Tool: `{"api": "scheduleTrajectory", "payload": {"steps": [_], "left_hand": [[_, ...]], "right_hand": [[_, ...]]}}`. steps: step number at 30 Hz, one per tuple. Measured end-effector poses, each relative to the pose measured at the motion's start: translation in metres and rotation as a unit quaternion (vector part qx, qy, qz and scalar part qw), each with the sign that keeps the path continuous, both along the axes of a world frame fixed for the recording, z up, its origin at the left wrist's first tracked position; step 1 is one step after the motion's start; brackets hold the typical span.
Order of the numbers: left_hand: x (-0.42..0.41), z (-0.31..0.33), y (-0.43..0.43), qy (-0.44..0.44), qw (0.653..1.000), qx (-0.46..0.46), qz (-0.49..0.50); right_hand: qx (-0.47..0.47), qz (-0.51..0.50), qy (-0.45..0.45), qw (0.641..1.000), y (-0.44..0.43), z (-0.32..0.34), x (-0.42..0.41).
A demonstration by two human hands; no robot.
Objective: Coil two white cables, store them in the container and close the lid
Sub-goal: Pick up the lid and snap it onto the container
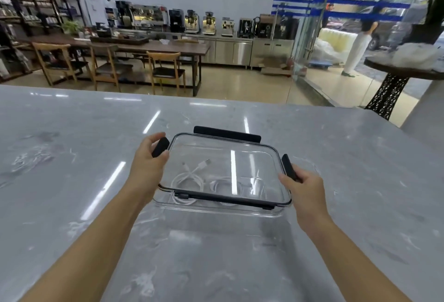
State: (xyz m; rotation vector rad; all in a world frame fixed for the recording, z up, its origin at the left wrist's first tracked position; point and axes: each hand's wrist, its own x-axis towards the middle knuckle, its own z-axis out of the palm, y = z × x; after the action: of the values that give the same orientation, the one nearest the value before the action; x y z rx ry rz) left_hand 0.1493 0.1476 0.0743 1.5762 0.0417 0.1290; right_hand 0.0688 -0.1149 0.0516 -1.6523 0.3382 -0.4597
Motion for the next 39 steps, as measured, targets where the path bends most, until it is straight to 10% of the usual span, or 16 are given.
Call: {"api": "scheduleTrajectory", "payload": {"steps": [22, 28, 32, 39], "left_hand": [[0.004, -0.025, 0.016, 0.034, 0.996, 0.07, 0.037], [0.006, -0.023, 0.019, -0.128, 0.868, 0.476, 0.052], [0.0, -0.018, 0.016, -0.079, 0.891, 0.445, 0.042], [0.004, -0.013, 0.021, -0.019, 0.926, 0.377, -0.011]], "right_hand": [[-0.07, -0.054, 0.037, 0.995, 0.016, -0.002, -0.004], [-0.393, -0.133, 0.006, 0.91, 0.014, -0.007, -0.008], [-0.523, -0.113, 0.125, 0.836, 0.01, 0.0, -0.005], [-0.329, 0.004, 0.19, 0.925, 0.004, 0.007, 0.0]]}}
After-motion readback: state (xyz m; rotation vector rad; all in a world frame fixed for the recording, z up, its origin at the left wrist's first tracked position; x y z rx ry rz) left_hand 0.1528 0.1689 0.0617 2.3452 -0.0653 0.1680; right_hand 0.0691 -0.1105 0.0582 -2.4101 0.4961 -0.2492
